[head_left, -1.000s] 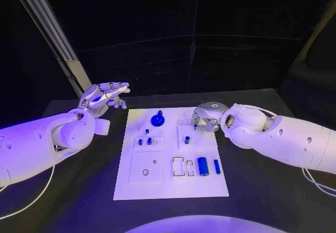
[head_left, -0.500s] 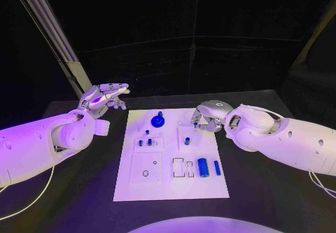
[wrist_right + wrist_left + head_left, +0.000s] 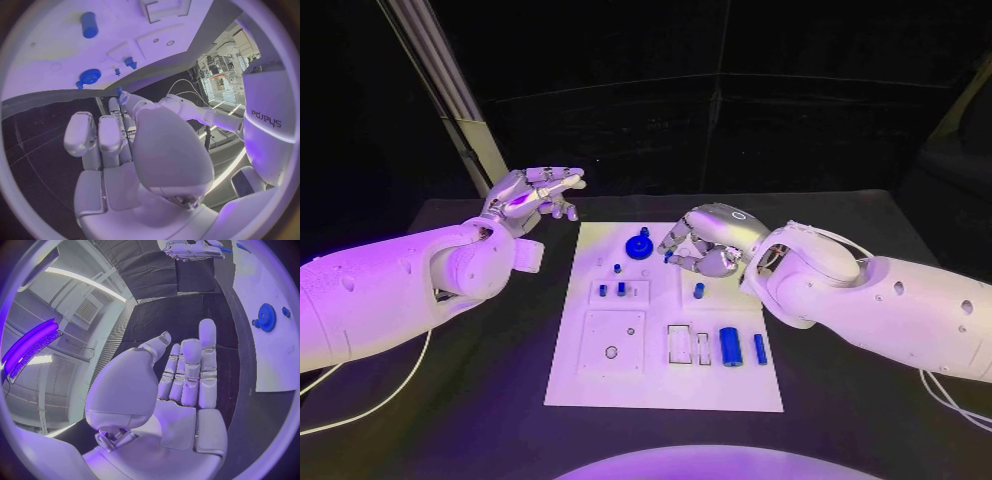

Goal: Assemble the parts on the task board

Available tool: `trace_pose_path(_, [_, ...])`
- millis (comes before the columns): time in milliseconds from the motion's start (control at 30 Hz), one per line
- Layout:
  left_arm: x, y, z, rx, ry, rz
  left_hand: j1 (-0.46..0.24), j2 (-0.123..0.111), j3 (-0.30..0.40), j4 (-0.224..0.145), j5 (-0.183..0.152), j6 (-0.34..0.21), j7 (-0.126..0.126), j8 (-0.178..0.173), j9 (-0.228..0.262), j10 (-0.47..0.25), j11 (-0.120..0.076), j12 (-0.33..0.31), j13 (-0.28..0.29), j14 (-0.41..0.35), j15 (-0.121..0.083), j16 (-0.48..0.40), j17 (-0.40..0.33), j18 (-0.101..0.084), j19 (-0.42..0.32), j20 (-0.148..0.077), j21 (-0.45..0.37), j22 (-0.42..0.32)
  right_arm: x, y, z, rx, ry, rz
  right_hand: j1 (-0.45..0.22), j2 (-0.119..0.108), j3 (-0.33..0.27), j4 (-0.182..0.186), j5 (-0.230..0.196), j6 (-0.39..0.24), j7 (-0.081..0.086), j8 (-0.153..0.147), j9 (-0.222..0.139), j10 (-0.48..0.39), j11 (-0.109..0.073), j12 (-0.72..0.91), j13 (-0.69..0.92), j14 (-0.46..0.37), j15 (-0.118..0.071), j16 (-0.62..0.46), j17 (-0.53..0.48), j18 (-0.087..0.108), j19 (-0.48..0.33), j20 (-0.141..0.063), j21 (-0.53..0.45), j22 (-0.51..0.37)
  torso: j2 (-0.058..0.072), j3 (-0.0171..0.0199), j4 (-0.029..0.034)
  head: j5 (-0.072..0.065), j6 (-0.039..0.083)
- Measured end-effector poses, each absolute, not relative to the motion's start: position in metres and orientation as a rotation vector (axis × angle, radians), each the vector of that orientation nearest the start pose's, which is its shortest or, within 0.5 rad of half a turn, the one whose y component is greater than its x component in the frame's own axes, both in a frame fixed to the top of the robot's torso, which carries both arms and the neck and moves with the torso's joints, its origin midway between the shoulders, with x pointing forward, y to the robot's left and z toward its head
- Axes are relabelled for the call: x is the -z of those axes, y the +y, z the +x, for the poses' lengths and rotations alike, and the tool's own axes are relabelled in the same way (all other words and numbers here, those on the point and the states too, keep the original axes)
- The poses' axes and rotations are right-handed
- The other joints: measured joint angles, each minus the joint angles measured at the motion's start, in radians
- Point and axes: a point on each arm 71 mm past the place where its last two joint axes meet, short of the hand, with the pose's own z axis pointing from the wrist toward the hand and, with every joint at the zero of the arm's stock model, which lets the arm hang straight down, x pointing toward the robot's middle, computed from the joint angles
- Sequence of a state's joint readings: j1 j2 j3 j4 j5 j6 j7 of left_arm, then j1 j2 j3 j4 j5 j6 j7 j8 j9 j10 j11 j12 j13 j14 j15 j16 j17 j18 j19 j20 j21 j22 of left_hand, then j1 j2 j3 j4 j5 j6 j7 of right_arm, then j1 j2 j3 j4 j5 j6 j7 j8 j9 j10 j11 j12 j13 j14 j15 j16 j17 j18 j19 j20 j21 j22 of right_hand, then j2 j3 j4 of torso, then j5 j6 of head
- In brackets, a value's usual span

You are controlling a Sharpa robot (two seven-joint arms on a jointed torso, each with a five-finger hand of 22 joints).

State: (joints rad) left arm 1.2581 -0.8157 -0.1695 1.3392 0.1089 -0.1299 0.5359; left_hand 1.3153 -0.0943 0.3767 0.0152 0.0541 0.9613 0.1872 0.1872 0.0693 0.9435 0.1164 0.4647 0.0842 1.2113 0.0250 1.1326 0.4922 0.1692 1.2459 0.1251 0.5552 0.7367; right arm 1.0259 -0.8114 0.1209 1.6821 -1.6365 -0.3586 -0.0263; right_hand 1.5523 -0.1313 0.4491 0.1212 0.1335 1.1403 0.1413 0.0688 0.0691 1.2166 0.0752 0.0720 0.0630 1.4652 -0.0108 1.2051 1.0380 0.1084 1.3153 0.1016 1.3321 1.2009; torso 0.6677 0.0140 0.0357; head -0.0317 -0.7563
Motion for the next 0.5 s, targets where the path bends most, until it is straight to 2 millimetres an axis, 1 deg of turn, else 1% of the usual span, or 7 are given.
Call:
trace_pose_path(100, [0.196, 0.248, 0.514, 1.613, 1.343, -1.12, 0.0, 0.0, 0.0, 0.0, 0.0, 0.0, 0.0, 0.0, 0.0, 0.0, 0.0, 0.004, -0.001, -0.004, 0.004, 0.0, 0.0, 0.0, 0.0, 0.0, 0.0, -0.001, 0.188, -0.126, 0.43, -0.917, 1.502, -0.314, 0.0, 0.0, 0.0, 0.0, 0.0, 0.0, 0.0, 0.0, 0.0, 0.0, 0.0, 0.0, 0.0, 0.0, 0.0, 0.0, 0.001, 0.0, 0.0, 0.0, 0.0, 0.0, 0.0, -0.001, -0.0001, 0.017, -0.007])
trace_pose_path(267, [0.196, 0.245, 0.513, 1.618, 1.345, -1.118, 0.0, 0.0, 0.0, 0.0, 0.0, 0.0, 0.0, 0.0, 0.0, 0.0, 0.0, 0.004, -0.001, -0.004, 0.004, 0.0, 0.0, 0.0, 0.0, 0.0, 0.0, -0.001, 0.207, -0.113, 0.428, -0.95, 1.523, -0.305, 0.0, 0.0, 0.003, -0.003, 0.0, -0.004, 0.004, 0.0, 0.0, 0.0, 0.0, 0.0, 0.0, 0.0, 0.0, 0.005, 0.002, 0.0, 0.0, 0.0, 0.0, 0.001, 0.0, -0.0013, -0.0014, 0.056, -0.023])
trace_pose_path(400, [0.196, 0.241, 0.513, 1.626, 1.348, -1.116, 0.0, 0.0, 0.0, 0.0, 0.0, 0.0, 0.0, 0.0, 0.0, 0.0, 0.0, 0.004, -0.001, -0.004, 0.004, 0.0, 0.0, 0.0, 0.0, 0.0, 0.0, -0.001, 0.221, -0.104, 0.426, -0.965, 1.544, -0.301, 0.0, 0.0, 0.003, -0.003, 0.0, -0.004, 0.004, 0.0, 0.0, 0.0, 0.0, 0.0, 0.001, 0.0, 0.0, 0.005, 0.003, 0.0, 0.0, 0.0, 0.004, 0.002, 0.0, -0.001, -0.0021, 0.077, -0.033])
trace_pose_path(500, [0.196, 0.239, 0.513, 1.63, 1.349, -1.115, 0.0, 0.0, 0.0, 0.0, 0.0, 0.0, 0.0, 0.0, 0.0, 0.0, 0.0, 0.004, -0.001, -0.004, 0.004, 0.0, 0.0, 0.0, 0.0, 0.0, 0.0, -0.001, 0.227, -0.097, 0.425, -0.976, 1.553, -0.306, -0.001, 0.001, 0.006, -0.006, 0.0, -0.004, 0.004, 0.0, 0.0, 0.0, 0.0, 0.0, 0.001, 0.0, 0.0, 0.005, 0.003, 0.0, 0.0, 0.0, 0.004, 0.003, 0.0, -0.0004, -0.0021, 0.09, -0.04])
